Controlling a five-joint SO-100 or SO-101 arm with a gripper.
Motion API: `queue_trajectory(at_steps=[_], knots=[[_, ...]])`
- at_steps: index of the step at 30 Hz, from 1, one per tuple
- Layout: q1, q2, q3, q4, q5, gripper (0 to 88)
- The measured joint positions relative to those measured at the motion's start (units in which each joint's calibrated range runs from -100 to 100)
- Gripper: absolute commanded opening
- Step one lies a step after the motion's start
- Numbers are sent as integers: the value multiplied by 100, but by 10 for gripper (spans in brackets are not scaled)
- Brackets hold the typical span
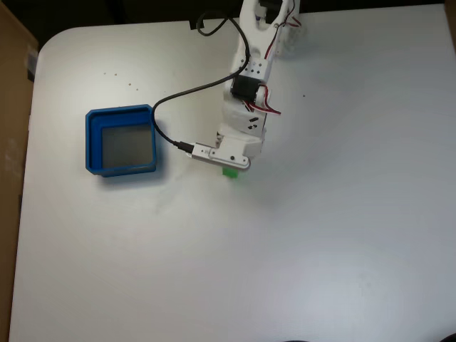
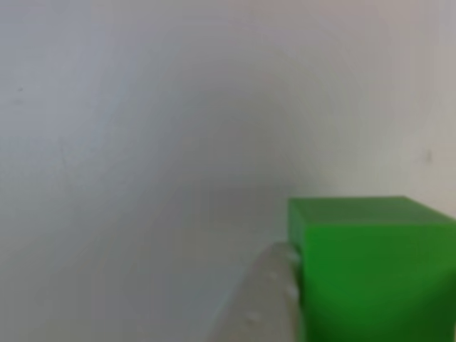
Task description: Pick up green cube and drop it in the blue box
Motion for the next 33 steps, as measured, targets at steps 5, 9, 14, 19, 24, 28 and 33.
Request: queue_trajectory(at_steps=[5, 9, 14, 19, 24, 28, 33], knots=[[21, -541, 0, 504, 0, 30], [21, -1107, 0, 875, 0, 31], [21, -1964, 0, 999, 0, 31], [21, -2630, 0, 999, 0, 31], [78, -2655, 0, 999, 0, 31], [413, -2655, 0, 999, 0, 31], [1010, -2655, 0, 999, 0, 31]])
